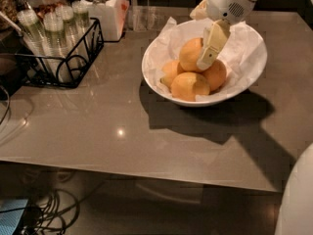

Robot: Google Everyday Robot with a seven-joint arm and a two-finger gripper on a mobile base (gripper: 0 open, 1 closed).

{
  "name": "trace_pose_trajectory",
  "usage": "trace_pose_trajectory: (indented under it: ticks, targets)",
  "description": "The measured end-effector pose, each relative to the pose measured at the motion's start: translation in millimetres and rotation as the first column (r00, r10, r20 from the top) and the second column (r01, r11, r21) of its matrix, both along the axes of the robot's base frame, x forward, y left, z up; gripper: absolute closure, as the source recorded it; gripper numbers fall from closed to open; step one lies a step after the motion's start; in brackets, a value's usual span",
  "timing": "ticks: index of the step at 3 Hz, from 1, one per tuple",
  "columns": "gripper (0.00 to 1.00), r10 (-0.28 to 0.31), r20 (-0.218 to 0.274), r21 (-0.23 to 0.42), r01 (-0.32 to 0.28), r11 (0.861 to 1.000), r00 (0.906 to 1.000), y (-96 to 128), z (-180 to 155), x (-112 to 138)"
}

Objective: Pick orange from white bowl

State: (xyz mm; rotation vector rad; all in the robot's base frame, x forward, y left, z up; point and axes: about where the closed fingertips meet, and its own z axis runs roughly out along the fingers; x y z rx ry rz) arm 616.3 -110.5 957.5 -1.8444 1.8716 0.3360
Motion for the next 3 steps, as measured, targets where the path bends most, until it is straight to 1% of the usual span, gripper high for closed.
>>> trace_pose_trajectory:
  ticks: [1,2,3]
  targets:
    - [0.00,-0.023,-0.048,0.003,0.023,1.000,0.9986,-6,-18,-2]
    - [0.00,-0.061,-0.093,-0.013,0.060,0.998,0.9938,-16,-34,-1]
    - [0.19,-0.061,-0.093,-0.012,0.060,0.998,0.9937,-16,-34,-1]
